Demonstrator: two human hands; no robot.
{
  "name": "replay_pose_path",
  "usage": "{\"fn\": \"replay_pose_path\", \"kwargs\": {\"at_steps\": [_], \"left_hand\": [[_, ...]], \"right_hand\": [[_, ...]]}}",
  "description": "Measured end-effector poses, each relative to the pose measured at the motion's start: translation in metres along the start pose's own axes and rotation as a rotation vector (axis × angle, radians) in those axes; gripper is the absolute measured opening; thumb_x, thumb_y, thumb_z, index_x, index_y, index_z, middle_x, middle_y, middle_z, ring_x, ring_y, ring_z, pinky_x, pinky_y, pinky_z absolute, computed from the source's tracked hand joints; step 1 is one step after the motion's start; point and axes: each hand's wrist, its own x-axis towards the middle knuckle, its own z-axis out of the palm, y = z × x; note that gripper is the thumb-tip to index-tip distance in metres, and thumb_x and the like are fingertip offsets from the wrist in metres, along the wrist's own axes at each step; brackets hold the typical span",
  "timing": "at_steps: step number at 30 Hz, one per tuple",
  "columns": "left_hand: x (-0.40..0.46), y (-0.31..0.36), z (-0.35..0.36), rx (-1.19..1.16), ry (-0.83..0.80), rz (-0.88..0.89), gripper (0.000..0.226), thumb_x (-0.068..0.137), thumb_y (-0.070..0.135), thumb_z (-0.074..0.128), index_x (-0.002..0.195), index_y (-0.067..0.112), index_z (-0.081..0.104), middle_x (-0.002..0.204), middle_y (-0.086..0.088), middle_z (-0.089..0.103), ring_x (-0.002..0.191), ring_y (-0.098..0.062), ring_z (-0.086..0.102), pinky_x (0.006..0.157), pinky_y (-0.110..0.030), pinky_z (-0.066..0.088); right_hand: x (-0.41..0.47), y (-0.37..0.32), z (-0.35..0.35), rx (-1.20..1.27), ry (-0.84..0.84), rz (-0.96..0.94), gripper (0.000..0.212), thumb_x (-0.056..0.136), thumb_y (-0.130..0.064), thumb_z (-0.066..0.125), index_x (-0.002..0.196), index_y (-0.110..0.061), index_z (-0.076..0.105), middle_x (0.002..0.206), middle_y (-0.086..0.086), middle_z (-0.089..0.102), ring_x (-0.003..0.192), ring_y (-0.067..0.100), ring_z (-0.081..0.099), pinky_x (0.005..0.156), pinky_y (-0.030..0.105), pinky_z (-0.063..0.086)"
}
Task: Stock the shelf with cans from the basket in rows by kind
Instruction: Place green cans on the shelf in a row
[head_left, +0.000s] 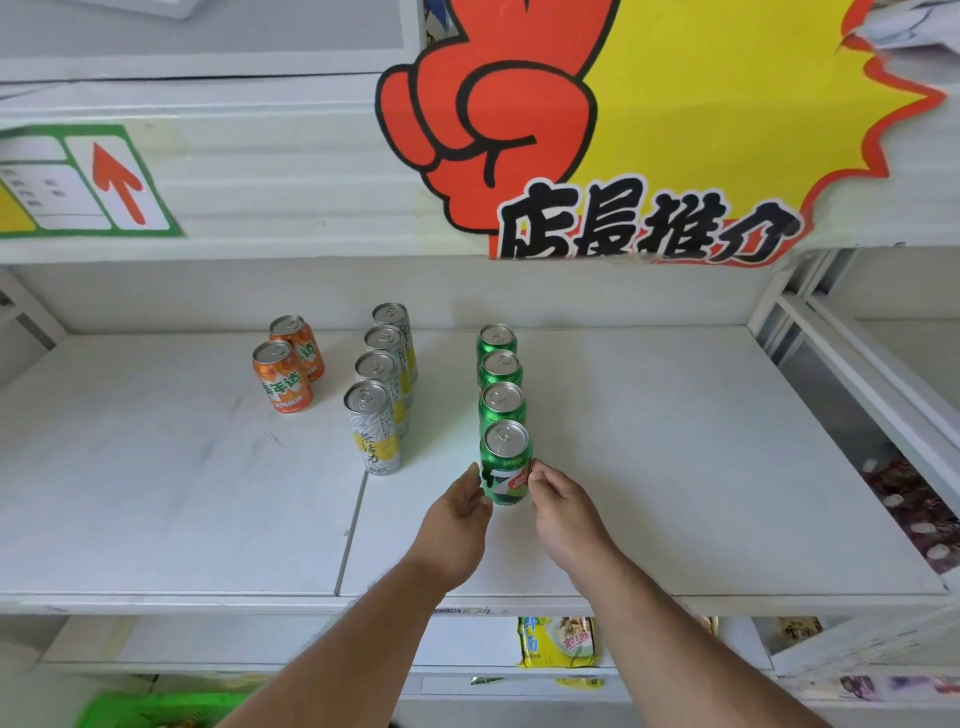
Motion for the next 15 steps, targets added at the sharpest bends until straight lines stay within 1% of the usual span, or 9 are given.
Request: {"fn": "replay_pose_path", "kwargs": {"at_steps": [2, 3, 5, 7, 8, 10, 12, 13, 15], "left_hand": [[-0.009, 0.003, -0.003, -0.033, 0.022, -0.046, 0.054, 0.103, 0.017, 0.050, 0.155, 0.018, 0.033, 0.150, 0.005, 0.046, 0.137, -0.010, 0.045, 0.119, -0.032, 0.033], [-0.014, 0.003, -0.005, -0.040, 0.036, -0.054, 0.055, 0.103, 0.018, 0.050, 0.155, 0.018, 0.033, 0.152, 0.004, 0.045, 0.138, -0.010, 0.045, 0.119, -0.032, 0.032], [-0.025, 0.000, -0.011, -0.049, 0.061, -0.065, 0.055, 0.103, 0.019, 0.051, 0.155, 0.018, 0.034, 0.153, 0.004, 0.044, 0.138, -0.008, 0.044, 0.118, -0.029, 0.032], [-0.037, -0.004, -0.019, -0.048, 0.084, -0.070, 0.055, 0.103, 0.020, 0.052, 0.155, 0.019, 0.035, 0.154, 0.004, 0.044, 0.138, -0.008, 0.045, 0.117, -0.025, 0.030], [-0.042, -0.005, -0.023, -0.041, 0.096, -0.072, 0.054, 0.102, 0.021, 0.052, 0.154, 0.020, 0.036, 0.153, 0.004, 0.045, 0.138, -0.009, 0.045, 0.117, -0.025, 0.030], [-0.051, -0.008, -0.030, -0.033, 0.114, -0.064, 0.054, 0.102, 0.022, 0.053, 0.154, 0.020, 0.038, 0.151, 0.003, 0.048, 0.136, -0.011, 0.048, 0.116, -0.026, 0.033], [-0.062, -0.010, -0.037, -0.040, 0.132, -0.054, 0.053, 0.101, 0.021, 0.054, 0.153, 0.020, 0.039, 0.150, 0.005, 0.049, 0.134, -0.010, 0.050, 0.115, -0.026, 0.034], [-0.068, -0.011, -0.042, -0.046, 0.139, -0.047, 0.053, 0.101, 0.021, 0.055, 0.152, 0.021, 0.040, 0.149, 0.006, 0.049, 0.133, -0.008, 0.050, 0.114, -0.024, 0.034], [-0.082, -0.013, -0.052, -0.051, 0.156, -0.029, 0.052, 0.101, 0.020, 0.055, 0.151, 0.022, 0.041, 0.148, 0.008, 0.049, 0.131, -0.005, 0.050, 0.113, -0.024, 0.035]], "right_hand": [[-0.004, 0.002, -0.001, -0.014, 0.019, 0.013, 0.031, 0.108, -0.030, 0.042, 0.081, -0.030, 0.056, 0.069, -0.017, 0.048, 0.067, 0.002, 0.041, 0.065, 0.022, 0.035], [-0.007, 0.004, 0.000, -0.018, 0.023, 0.026, 0.030, 0.107, -0.034, 0.043, 0.078, -0.034, 0.050, 0.069, -0.018, 0.044, 0.067, 0.001, 0.039, 0.065, 0.021, 0.033], [-0.014, 0.010, 0.002, -0.005, 0.023, 0.042, 0.014, 0.097, -0.048, 0.045, 0.089, -0.039, 0.052, 0.079, -0.020, 0.043, 0.078, 0.002, 0.042, 0.076, 0.022, 0.038], [-0.020, 0.020, 0.004, 0.019, 0.027, 0.036, 0.028, 0.089, -0.056, 0.047, 0.111, -0.041, 0.058, 0.098, -0.020, 0.050, 0.097, 0.008, 0.048, 0.097, 0.028, 0.041], [-0.025, 0.020, 0.005, 0.040, 0.023, 0.027, 0.033, 0.086, -0.059, 0.048, 0.112, -0.041, 0.057, 0.101, -0.019, 0.049, 0.101, 0.009, 0.047, 0.101, 0.029, 0.039], [-0.039, 0.016, 0.008, 0.066, 0.021, 0.010, 0.031, 0.092, -0.053, 0.051, 0.119, -0.038, 0.060, 0.106, -0.019, 0.054, 0.107, 0.009, 0.051, 0.108, 0.029, 0.039], [-0.052, 0.012, 0.013, 0.075, 0.042, 0.012, 0.038, 0.103, -0.035, 0.055, 0.138, -0.024, 0.063, 0.128, -0.011, 0.063, 0.125, 0.011, 0.058, 0.118, 0.038, 0.041], [-0.059, 0.009, 0.016, 0.076, 0.063, 0.007, 0.041, 0.103, -0.033, 0.056, 0.140, -0.019, 0.062, 0.136, -0.006, 0.064, 0.130, 0.013, 0.058, 0.119, 0.043, 0.041], [-0.077, 0.002, 0.025, 0.064, 0.081, -0.026, 0.046, 0.098, -0.043, 0.057, 0.137, -0.018, 0.065, 0.135, -0.001, 0.068, 0.129, 0.015, 0.060, 0.117, 0.045, 0.044]]}}
